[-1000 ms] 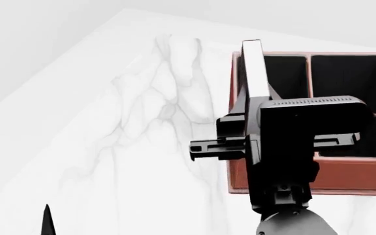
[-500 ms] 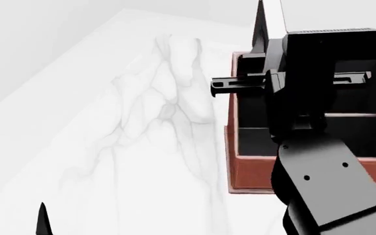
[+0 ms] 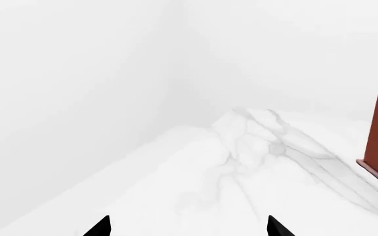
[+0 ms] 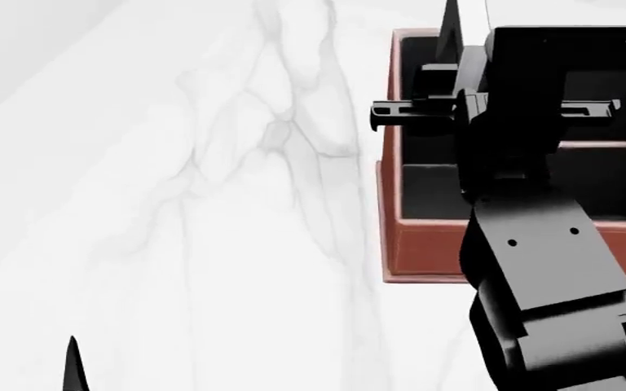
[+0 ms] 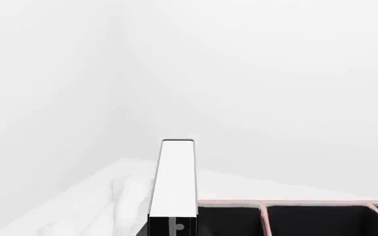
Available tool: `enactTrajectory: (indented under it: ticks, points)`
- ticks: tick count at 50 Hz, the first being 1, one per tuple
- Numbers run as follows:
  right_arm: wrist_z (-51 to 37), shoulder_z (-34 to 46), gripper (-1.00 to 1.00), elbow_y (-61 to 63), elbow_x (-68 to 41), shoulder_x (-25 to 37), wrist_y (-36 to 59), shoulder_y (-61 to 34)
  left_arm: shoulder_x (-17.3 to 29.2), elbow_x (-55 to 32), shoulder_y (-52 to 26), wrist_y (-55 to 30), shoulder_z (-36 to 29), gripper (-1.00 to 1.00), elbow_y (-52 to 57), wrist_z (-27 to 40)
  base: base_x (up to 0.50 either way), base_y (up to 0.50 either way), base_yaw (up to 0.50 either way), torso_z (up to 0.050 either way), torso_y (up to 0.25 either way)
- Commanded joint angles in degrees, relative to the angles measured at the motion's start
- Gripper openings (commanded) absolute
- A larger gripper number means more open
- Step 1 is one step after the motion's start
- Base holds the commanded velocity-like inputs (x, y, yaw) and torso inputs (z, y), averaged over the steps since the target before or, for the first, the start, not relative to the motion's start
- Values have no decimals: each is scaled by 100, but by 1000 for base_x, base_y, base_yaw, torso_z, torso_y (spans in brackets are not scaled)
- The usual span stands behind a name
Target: Pick up the book and place it in the left compartment of the caddy.
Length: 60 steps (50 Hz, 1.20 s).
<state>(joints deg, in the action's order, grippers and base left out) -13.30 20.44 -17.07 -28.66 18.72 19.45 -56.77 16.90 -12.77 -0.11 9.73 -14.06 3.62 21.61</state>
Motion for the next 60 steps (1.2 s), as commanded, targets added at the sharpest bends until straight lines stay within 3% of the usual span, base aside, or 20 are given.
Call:
enactTrajectory:
  ticks: [1,8,33,36,60]
  points:
    - [149,-51,-100,-392,320,-94,-295,-238,25,160,7,60,-53,100,4,65,0,0,0,0,-250]
    - [165,-39,-100,-579,363,-148,-409,-303,47,22,18,38,-39,100,50,23,0,0,0,0,-234]
    - [579,41,-100,-2843,680,-637,-1405,-1138,45,-110,21,27,-25,100,6,70,0,0,0,0,0]
    - [609,42,-100,-2898,669,-653,-1442,-1122,64,196,64,180,-74,100,13,170,0,0,0,0,-83]
    - [620,-36,-100,-3157,601,-678,-1655,-1128,100,118,65,166,-108,100,64,171,0,1,0,0,-168]
